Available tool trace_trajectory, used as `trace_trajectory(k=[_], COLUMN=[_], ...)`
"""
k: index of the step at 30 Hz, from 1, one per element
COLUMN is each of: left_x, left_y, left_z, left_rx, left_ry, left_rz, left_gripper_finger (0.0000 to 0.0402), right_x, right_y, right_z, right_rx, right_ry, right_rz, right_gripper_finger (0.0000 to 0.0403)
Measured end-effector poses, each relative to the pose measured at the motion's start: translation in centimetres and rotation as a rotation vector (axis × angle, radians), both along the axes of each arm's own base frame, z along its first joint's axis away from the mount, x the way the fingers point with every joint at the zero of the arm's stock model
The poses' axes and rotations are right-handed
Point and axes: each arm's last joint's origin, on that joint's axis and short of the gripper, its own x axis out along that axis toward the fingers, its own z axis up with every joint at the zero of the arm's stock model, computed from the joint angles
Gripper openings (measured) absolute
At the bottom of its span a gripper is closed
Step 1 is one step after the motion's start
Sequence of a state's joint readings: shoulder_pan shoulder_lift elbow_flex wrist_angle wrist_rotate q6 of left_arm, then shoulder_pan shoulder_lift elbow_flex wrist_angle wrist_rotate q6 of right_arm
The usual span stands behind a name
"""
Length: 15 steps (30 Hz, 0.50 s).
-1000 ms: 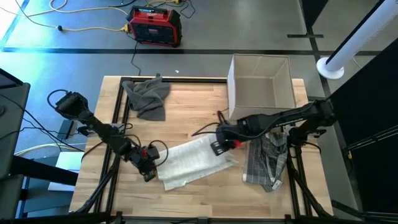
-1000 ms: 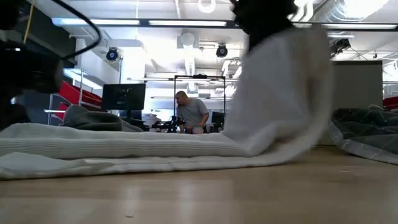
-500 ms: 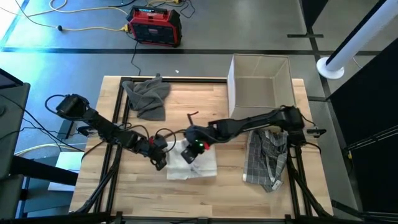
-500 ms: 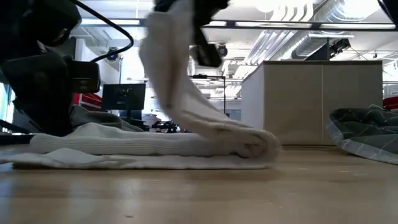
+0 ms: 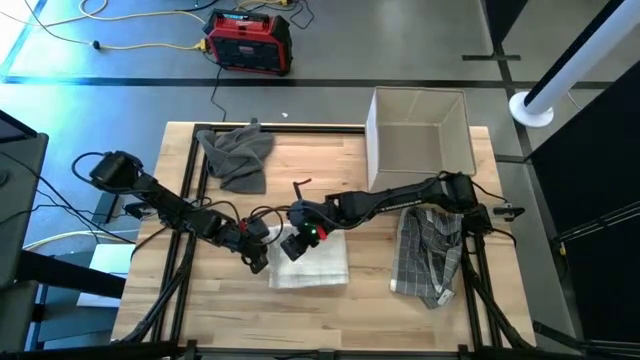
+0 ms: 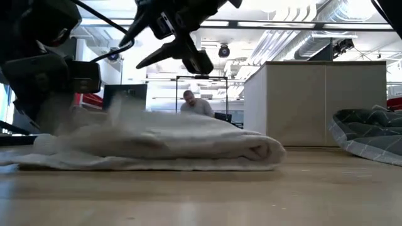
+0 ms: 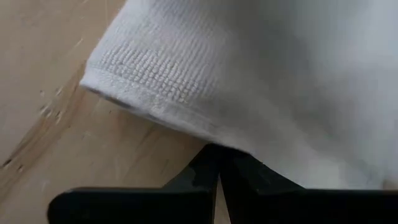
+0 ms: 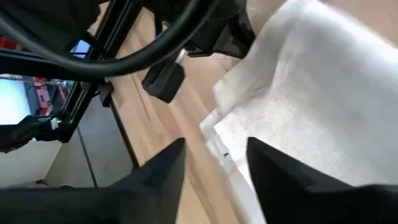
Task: Fold towel
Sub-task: Fold the white patterned towel
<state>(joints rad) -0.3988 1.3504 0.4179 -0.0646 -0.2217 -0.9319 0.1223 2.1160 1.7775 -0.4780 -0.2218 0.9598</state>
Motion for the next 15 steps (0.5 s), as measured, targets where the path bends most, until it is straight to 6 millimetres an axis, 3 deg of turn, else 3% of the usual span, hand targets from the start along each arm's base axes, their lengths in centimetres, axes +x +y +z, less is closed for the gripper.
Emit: trace_trajectory(k=[5,15], left_x=[-0.4,-1.3], left_y=[-0.2,-2.0], left_z=[1.5,9.0], left_rx=[-0.071,-0.101], left_ry=[-0.056,-0.26], left_rz=[-0.01,-0.149], left_gripper_finger=[0.0007,0.0007], right_x=[-1.4,-9.4], right_y=[-0.1,1.3], right_z=[2.3,8.9], right_rx=[-0.021,-0.378], right_ry=[-0.009,0.107], right_rz=[0.056,0.214], right_gripper_finger=[0.0214,0.0206])
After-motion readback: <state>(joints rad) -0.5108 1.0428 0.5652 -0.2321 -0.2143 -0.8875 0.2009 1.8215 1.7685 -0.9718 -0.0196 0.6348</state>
